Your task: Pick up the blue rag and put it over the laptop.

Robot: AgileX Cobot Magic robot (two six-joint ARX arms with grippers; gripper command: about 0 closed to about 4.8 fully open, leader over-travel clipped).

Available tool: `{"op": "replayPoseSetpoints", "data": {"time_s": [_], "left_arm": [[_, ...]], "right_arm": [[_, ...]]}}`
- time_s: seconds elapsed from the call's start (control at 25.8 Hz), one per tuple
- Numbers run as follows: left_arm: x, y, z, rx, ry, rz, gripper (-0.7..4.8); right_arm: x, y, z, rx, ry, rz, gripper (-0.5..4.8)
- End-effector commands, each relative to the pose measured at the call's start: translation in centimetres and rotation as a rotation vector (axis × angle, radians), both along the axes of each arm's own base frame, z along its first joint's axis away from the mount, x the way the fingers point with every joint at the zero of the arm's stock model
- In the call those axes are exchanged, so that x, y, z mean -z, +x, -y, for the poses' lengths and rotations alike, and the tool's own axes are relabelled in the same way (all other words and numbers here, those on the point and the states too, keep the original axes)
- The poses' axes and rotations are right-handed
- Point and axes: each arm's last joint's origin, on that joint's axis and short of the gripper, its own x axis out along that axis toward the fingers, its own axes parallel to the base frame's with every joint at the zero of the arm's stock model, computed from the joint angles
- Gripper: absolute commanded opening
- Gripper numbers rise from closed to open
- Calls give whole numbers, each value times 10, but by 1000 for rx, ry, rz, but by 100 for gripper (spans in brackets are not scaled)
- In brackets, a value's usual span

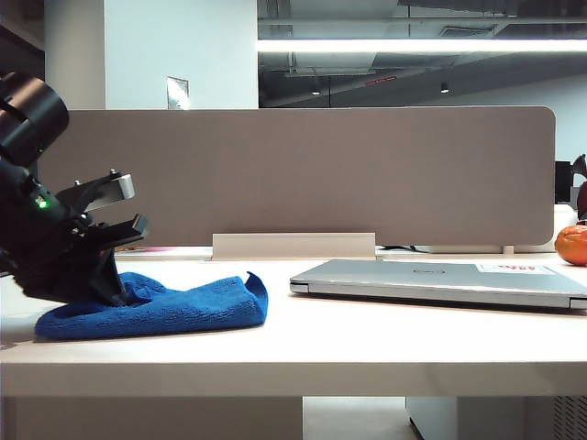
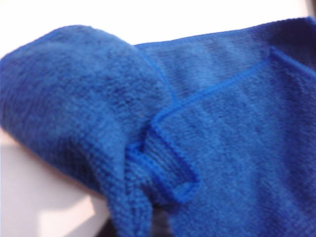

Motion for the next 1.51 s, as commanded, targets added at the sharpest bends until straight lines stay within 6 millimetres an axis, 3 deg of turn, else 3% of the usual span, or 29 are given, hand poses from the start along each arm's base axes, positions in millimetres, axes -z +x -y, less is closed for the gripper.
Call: {"op": "replayPoseSetpoints", "data": {"time_s": [0.04,0.19,0.31,0.5,0.7,0.89,1.09,1.32,1.51], "left_arm": [[-10,4,5,59,-111,67,-6],[-43,17,14,51,-309,216,-6],[-64,24,30,103,-359,292,-6],[-103,35,76,113,-346,437,-6],[-125,59,121,185,-362,523,-6],[-126,97,178,254,-410,551,-6],[-111,113,224,315,-387,455,-6],[-90,110,252,358,-347,352,-6],[-73,110,255,360,-314,289,-5]], "right_arm": [[0,0,0,0,1,11,-6],[0,0,0,-1,1,10,-6],[1,0,0,-1,1,10,-6],[0,0,0,0,0,11,-6],[0,0,0,0,0,10,-6],[0,0,0,0,1,11,-6],[0,0,0,0,1,11,-6],[0,0,0,0,1,11,-6],[0,0,0,0,1,11,-6]]}}
